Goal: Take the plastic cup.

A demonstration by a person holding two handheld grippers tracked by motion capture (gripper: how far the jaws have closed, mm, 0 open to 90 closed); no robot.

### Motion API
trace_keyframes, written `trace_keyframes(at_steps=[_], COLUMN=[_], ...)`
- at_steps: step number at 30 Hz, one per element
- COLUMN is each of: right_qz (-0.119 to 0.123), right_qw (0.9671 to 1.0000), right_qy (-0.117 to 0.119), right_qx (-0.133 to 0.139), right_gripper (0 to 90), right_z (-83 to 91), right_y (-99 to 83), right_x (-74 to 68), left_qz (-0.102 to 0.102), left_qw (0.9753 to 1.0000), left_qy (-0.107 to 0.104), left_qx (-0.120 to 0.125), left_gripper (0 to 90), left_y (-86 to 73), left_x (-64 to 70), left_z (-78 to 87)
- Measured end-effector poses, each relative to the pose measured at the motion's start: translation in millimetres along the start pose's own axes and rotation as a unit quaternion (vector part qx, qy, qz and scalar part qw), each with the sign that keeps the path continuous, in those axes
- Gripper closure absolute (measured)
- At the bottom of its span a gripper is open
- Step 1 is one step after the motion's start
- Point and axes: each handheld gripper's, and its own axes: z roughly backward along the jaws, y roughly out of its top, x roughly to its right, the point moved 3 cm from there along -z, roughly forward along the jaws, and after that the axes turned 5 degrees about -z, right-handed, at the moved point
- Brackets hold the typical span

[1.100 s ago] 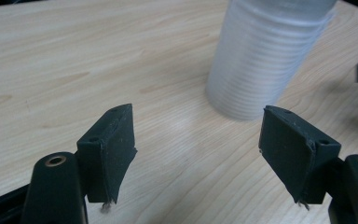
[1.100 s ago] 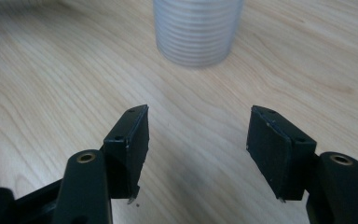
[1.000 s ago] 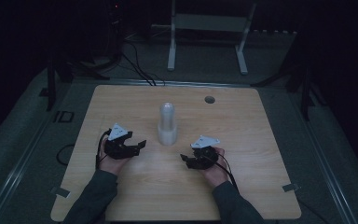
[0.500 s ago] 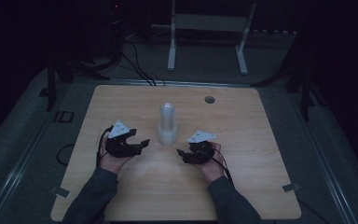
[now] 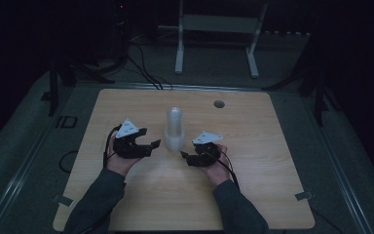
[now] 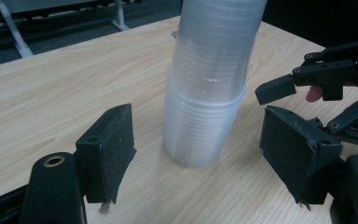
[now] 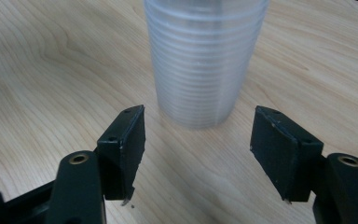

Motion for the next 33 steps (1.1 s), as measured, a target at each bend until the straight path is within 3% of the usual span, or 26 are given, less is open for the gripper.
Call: trace_keyframes(at_steps=[6,13,23,33], right_qz=[0.004,-0.008,-0.022,-0.02], right_qw=[0.9999,0.9999,0.9994,0.9992], right_qy=[-0.003,0.005,0.014,0.014], right_qx=[0.01,0.012,0.025,0.031], right_gripper=[33.9,31.0,29.8,29.8], right_z=[-0.2,-5.4,-9.1,-11.0], right_y=[9.0,13.3,20.0,24.5], right_x=[-1.4,-0.4,1.8,0.3], left_qz=[-0.007,-0.009,-0.019,-0.036], left_qw=[1.0,0.9999,0.9996,0.999], left_qy=[-0.006,-0.012,-0.016,-0.016], left_qx=[0.0,0.004,0.012,0.021], left_gripper=[26.2,26.1,26.0,25.3], left_y=[9.4,20.3,45.9,69.5], left_x=[0.1,-0.5,-1.2,1.9], left_z=[-2.1,-5.9,-15.3,-30.7])
